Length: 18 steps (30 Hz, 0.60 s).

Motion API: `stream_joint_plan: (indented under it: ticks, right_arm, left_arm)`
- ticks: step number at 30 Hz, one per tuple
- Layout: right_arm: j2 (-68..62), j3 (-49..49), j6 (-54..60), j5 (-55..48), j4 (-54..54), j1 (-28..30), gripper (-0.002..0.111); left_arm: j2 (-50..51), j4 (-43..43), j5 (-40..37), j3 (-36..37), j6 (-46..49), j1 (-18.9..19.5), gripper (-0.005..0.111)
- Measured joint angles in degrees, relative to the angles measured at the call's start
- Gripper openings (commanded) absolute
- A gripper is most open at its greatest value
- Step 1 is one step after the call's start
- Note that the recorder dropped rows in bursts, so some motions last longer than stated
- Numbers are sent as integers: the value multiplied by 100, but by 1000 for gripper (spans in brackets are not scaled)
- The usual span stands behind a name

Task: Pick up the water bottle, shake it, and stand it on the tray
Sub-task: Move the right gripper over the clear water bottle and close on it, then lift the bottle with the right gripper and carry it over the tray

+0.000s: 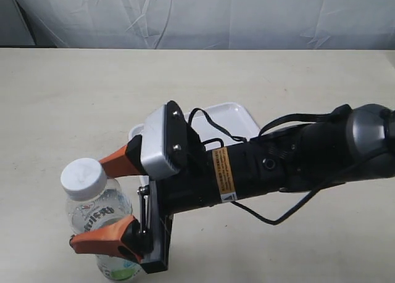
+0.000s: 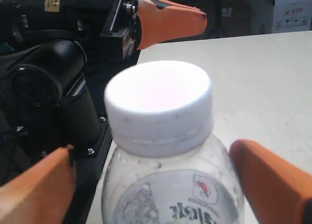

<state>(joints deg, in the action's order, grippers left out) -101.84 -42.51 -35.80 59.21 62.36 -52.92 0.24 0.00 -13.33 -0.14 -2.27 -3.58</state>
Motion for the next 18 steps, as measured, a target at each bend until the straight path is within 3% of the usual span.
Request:
stream_joint_plan:
  ticks: [13,15,18]
  right_arm:
    - [-532,-99,10,-33,-302,-200,85]
    - [-567,-99,10,-46,-351,-211,76]
    - [-577,-99,10,-70,-472,-204,44]
  left_arm:
    - [0,0,0,0,0,0,0]
    - [0,0,0,0,0,0,0]
    - [0,0,0,0,0,0,0]
